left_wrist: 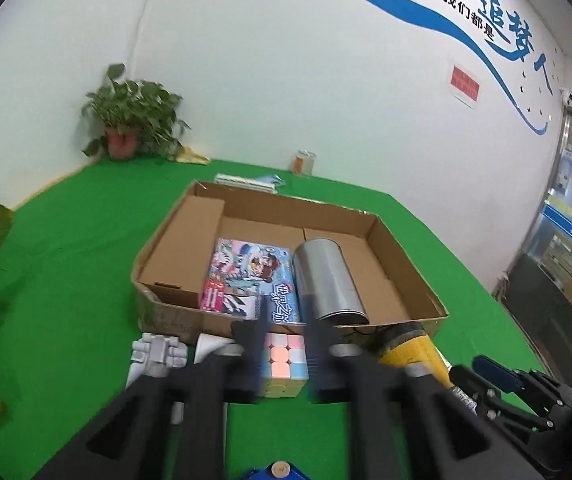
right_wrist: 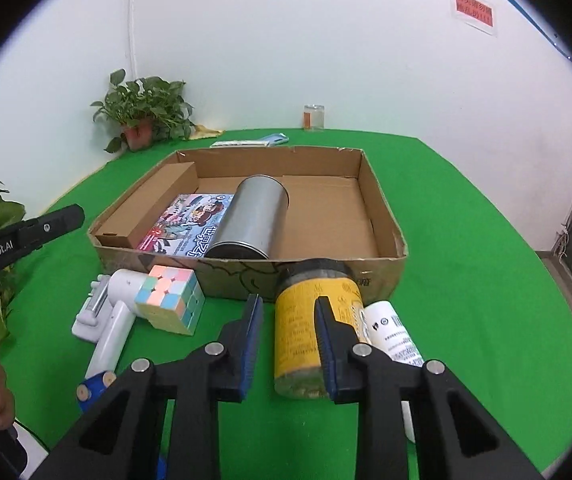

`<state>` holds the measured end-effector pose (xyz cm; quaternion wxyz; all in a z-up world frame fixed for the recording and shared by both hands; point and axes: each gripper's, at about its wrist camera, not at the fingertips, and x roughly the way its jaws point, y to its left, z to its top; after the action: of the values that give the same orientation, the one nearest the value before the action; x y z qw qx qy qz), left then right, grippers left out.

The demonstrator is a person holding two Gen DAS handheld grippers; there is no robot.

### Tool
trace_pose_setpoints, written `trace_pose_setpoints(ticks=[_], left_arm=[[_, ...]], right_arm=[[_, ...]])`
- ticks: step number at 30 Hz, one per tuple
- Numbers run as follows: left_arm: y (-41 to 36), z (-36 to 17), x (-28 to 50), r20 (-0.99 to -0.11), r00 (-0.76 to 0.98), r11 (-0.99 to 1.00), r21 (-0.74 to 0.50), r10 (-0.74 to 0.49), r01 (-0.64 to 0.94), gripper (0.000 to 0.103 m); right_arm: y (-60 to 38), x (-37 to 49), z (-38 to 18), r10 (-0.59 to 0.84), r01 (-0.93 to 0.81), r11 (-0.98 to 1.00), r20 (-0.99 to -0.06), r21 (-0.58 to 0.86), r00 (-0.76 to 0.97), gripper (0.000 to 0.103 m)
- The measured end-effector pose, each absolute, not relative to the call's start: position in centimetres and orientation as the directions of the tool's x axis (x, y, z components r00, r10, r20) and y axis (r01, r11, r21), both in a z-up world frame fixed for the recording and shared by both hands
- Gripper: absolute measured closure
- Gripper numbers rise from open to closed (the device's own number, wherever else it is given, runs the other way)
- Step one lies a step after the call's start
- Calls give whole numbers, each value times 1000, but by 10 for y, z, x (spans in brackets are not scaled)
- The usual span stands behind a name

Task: Organize rigid objects
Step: 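Move the right tool to the blue stapler on the table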

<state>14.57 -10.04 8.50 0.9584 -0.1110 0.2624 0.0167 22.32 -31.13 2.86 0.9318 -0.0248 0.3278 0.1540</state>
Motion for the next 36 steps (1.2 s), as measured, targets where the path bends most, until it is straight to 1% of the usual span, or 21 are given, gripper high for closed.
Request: trace_pose_setpoints(ticks=[1,2,3,4,7,12,15,16,17,18,21,24,26,28,30,33,36], left_arm=[[-103,86,137,-512,859,975,-200,-19,-97,1],[-105,84,131,-488,872,975,-203,-18,-93,1],[-109,82,123,-466,884,976,-201,-21,-82,1],[-113,81,116,-456,890,979,-191,-22,-73,0],[-127,71,106,-488,873,988,-144,-28,-49,0],[-126,60,100,-514,857,982,-180,-50,-50,0],[-123,55,106,-539,840,978,-199,-60,-58,0],[-121,51,107,-550,833,977,-203,-64,-59,0],[-120,50,107,-558,827,976,-208,-66,-63,0],[-117,45,108,-573,816,974,-217,-75,-63,0],[-107,30,109,-613,782,965,-257,-114,-61,0],[-98,12,106,-651,746,954,-291,-141,-74,0],[-90,-2,104,-686,707,945,-318,-171,-80,1],[-84,-13,102,-710,676,935,-344,-200,-85,1],[-79,-26,100,-729,640,922,-378,-242,-82,1],[-74,-44,100,-747,593,895,-436,-301,-95,4],[-71,-63,100,-761,542,858,-497,-357,-133,17]], right_arm=[[-313,219,27,274,-303,951,-614,60,740,22],[-316,213,26,281,-304,950,-604,67,746,12],[-318,207,24,287,-302,950,-587,75,757,8],[-320,202,23,286,-300,951,-578,74,764,8],[-320,191,17,275,-303,952,-576,51,770,8],[-320,185,7,278,-309,950,-574,46,770,8],[-320,181,6,306,-334,941,-558,54,771,7],[-319,178,5,331,-355,932,-552,67,765,5],[-319,177,5,379,-394,914,-542,95,750,0],[-318,175,4,447,-453,882,-527,128,723,0],[-310,161,-4,459,-488,869,-511,84,727,0],[-301,144,-19,521,-559,824,-513,95,682,0],[-289,130,-28,547,-612,789,-521,58,655,0],[-273,114,-38,579,-686,727,-535,-1,615,0],[-259,104,-45,596,-728,685,-549,-31,585,0],[-241,95,-54,591,-747,661,-565,-70,576,0],[-233,97,-60,565,-733,672,-569,-102,597,1]])
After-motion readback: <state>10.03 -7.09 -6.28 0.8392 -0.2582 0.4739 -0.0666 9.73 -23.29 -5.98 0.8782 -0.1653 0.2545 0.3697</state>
